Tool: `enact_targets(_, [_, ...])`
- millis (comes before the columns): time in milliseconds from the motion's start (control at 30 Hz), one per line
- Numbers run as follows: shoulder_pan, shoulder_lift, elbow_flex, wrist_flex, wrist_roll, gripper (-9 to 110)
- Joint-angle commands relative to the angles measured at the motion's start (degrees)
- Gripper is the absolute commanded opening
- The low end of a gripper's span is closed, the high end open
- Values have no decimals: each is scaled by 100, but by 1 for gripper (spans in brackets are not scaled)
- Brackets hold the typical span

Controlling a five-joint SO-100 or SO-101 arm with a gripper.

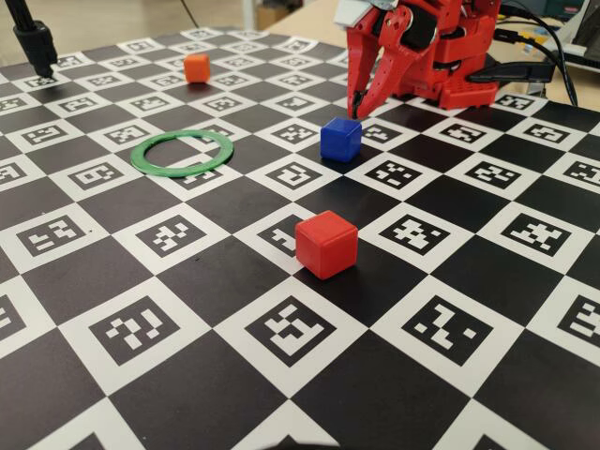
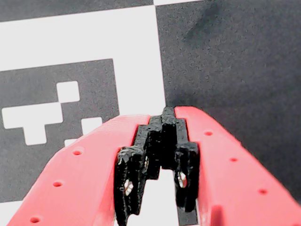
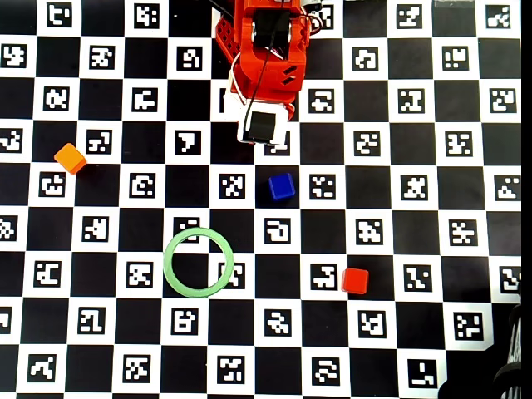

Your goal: Grab the red cube then put it in the green circle then put the blue cube on top and finally the orange cube on top

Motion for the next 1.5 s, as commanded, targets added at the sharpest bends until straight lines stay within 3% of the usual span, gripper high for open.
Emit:
enact_targets(0, [-35,281,308,316,-26,-6])
enact_targets(1467, [-35,281,308,316,-26,-6])
